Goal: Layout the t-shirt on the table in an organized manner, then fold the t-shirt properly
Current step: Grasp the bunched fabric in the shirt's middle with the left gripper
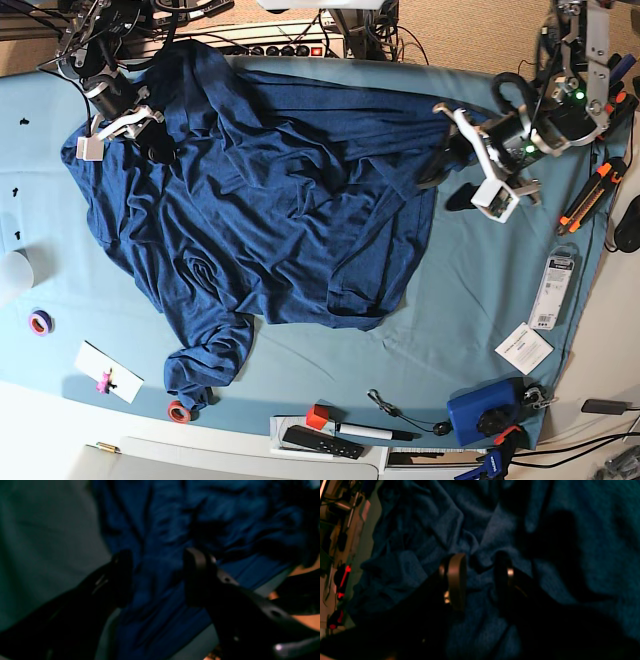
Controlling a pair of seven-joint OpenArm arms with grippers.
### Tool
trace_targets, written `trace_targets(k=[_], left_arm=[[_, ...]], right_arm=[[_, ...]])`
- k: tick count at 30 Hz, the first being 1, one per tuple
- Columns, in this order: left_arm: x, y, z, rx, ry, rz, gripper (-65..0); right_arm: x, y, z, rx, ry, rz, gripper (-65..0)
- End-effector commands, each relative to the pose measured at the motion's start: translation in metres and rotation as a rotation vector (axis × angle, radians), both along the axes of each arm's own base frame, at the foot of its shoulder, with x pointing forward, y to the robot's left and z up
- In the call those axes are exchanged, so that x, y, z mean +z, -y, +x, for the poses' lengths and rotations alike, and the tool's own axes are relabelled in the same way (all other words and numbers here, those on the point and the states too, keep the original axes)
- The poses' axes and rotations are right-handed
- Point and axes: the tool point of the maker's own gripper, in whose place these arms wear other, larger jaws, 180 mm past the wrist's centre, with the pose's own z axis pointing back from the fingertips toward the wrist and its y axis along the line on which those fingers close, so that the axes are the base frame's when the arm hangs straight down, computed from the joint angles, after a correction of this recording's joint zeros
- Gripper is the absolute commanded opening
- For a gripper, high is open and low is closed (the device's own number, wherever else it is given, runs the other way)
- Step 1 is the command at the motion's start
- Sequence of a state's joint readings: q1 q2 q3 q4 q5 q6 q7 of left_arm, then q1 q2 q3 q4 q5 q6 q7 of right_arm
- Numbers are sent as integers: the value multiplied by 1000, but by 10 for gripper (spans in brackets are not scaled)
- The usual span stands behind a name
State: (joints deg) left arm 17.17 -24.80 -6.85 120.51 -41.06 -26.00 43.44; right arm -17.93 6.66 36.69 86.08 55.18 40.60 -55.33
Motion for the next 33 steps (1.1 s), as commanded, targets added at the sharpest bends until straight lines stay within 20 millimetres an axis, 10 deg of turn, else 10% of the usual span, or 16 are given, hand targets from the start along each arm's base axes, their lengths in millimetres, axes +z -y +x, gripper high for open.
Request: trace_targets(k=[1,33], left_arm=[[15,4,5,-13,45,-44,-328],[-56,165,15,-355,-151,-133,-328]], right_arm=[[-14,-1,-12,35,-86,-33,-440],[-14,-1,-12,37,-88,-33,-440]])
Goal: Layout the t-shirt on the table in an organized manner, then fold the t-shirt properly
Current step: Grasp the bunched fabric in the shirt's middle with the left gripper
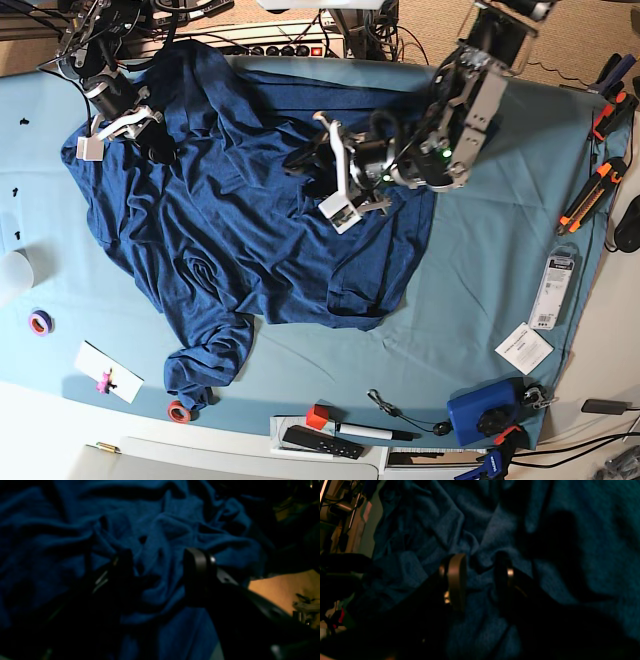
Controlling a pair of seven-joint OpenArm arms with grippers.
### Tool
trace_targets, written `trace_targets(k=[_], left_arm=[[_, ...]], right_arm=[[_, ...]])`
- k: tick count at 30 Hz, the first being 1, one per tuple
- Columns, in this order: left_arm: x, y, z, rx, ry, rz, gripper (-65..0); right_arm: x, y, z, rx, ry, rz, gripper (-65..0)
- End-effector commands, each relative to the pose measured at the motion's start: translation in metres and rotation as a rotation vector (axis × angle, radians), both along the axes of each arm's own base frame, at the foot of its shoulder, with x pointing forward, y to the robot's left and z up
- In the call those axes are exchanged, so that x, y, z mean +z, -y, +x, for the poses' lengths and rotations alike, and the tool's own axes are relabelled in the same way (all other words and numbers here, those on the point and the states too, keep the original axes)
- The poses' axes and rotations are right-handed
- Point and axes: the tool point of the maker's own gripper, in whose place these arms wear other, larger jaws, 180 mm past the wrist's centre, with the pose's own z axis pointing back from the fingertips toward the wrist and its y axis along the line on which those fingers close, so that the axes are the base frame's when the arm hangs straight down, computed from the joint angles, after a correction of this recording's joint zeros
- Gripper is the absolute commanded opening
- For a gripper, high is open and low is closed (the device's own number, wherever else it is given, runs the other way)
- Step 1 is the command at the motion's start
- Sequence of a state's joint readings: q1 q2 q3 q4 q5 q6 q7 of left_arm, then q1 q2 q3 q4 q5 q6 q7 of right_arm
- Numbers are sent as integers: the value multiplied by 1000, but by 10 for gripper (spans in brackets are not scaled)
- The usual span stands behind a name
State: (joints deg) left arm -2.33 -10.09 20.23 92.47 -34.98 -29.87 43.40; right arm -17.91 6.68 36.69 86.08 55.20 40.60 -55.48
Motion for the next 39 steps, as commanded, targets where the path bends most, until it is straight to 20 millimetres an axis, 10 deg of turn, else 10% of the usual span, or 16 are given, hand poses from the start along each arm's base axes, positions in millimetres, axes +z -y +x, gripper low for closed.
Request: trace_targets(k=[1,4,8,24,39], left_arm=[[14,7,9,2,27,-50,-328],[8,11,17,4,9,-49,-391],[17,12,29,-7,44,-48,-650],[63,6,85,-7,170,15,-650],[72,-71,113,-7,138,241,-650]], right_arm=[[-14,-1,-12,35,-87,-33,-440],[-14,-1,-12,35,-86,-33,-440],[-14,-1,-12,35,-87,-34,-440],[-14,-1,-12,34,-85,-34,-440],[-13,0,-11,31,-81,-34,-440]])
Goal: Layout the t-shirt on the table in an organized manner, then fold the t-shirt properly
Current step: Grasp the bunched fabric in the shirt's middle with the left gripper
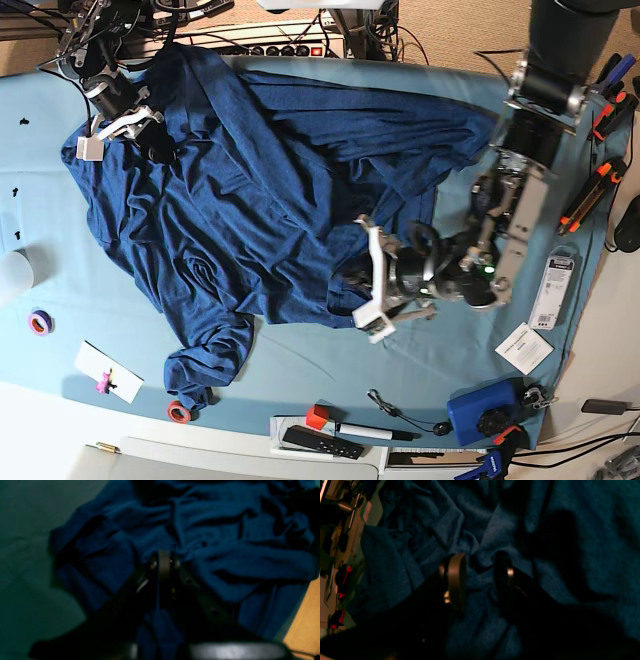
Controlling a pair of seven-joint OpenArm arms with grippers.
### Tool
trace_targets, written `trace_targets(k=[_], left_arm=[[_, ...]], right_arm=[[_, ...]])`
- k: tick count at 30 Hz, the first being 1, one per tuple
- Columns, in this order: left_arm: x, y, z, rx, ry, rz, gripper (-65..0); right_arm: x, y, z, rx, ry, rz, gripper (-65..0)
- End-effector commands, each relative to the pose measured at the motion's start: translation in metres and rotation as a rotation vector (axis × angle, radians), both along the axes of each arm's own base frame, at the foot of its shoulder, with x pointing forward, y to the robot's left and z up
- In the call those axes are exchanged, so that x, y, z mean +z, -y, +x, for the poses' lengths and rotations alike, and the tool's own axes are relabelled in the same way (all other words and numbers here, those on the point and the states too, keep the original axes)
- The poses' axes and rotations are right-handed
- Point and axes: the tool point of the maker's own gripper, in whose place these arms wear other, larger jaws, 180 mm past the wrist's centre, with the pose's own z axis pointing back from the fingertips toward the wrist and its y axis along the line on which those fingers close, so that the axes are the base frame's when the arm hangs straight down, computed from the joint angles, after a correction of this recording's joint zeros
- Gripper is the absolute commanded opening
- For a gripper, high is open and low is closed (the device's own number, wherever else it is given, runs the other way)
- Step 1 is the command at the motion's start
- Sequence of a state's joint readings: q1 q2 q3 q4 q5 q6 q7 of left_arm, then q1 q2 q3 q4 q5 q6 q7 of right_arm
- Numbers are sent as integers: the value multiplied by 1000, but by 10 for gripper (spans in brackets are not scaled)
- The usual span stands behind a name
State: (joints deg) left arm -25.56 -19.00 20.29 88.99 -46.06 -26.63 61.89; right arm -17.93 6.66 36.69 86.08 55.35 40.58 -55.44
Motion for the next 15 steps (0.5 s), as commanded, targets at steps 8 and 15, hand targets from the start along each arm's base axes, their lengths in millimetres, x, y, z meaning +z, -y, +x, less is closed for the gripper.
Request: trace_targets(k=[8,15], left_arm=[[-17,-1,-35,-41,-100,-72,-224],[-30,30,-49,-20,-90,-143,-203]], right_arm=[[-14,0,-11,33,-83,-37,-440],[-14,0,-11,33,-83,-36,-440]])
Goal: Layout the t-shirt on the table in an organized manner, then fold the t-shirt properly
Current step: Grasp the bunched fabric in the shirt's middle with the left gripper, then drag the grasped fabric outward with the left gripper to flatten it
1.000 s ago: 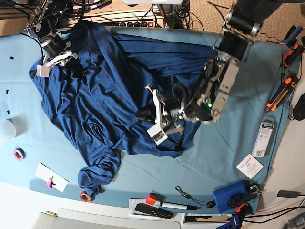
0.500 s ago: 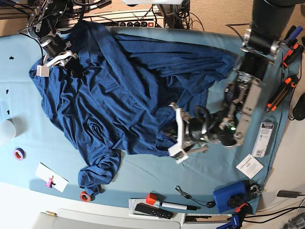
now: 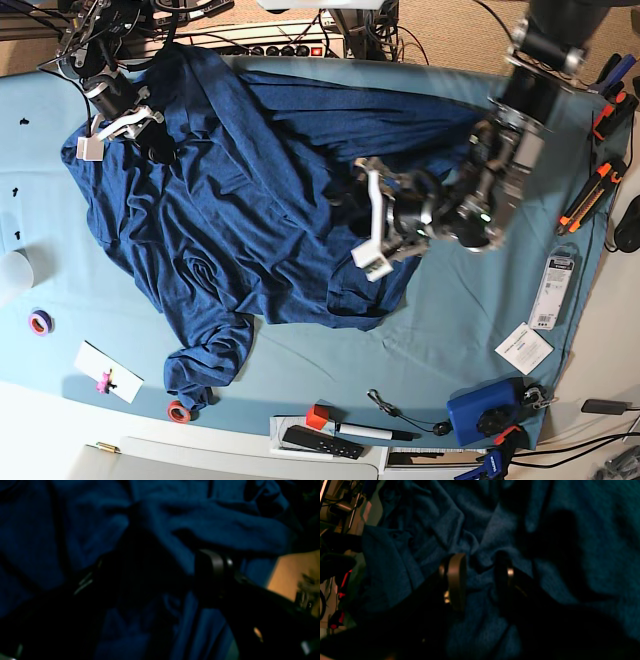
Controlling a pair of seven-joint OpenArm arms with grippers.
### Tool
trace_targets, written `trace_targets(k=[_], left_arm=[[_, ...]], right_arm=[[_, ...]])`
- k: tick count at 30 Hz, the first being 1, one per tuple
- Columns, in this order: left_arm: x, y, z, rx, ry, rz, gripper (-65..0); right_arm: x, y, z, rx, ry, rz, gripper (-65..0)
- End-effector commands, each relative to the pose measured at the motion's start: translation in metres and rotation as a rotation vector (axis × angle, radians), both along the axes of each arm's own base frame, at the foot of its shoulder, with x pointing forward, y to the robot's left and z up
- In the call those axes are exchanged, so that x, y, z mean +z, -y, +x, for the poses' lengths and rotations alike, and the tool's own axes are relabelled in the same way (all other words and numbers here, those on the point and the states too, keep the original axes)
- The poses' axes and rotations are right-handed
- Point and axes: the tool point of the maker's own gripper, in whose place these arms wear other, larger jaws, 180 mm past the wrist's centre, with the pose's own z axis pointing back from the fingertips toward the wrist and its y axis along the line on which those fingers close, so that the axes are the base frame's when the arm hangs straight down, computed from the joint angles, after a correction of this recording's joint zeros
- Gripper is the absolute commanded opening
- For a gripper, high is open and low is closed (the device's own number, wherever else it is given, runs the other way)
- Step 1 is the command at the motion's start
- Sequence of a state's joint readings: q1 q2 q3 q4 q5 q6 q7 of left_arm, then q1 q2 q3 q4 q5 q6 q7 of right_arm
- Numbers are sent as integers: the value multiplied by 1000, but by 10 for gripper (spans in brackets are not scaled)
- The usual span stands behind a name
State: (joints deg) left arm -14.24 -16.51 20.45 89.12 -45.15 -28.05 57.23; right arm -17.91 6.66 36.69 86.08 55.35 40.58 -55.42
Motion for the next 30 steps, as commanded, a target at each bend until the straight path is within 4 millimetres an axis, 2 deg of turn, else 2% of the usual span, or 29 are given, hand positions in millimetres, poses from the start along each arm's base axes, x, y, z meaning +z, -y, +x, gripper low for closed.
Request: trace_targets(k=[1,6,10,12,16,18,21,25,30], left_arm=[[20,10,12,5,54,-49,-204],[26,34,12,-4,76,-68,-204],[23,42,19,25,111,-20,-213],[22,41,22,36,117,-6,-253],[16,34,24,52,114,33,-399],[13,31,22,52,106,41,-428],[6,29,15,44,93,48,-403],[-5,25,9,51,95,70,-241],[-9,28,4,79,87,36,-228]], right_arm=[[-14,0,-11,33,-84,-37,-440],[-14,0,-11,33,-84,-36,-440],[-14,0,-11,34,-84,-37,-440],[-14,0,-12,33,-84,-36,-440],[-14,0,-11,33,-84,-36,-440],[-14,0,-11,33,-84,-37,-440],[-14,0,-11,33,-84,-36,-440],[-14,0,-11,33,-83,-37,-440],[-14,0,-11,33,-83,-36,-440]])
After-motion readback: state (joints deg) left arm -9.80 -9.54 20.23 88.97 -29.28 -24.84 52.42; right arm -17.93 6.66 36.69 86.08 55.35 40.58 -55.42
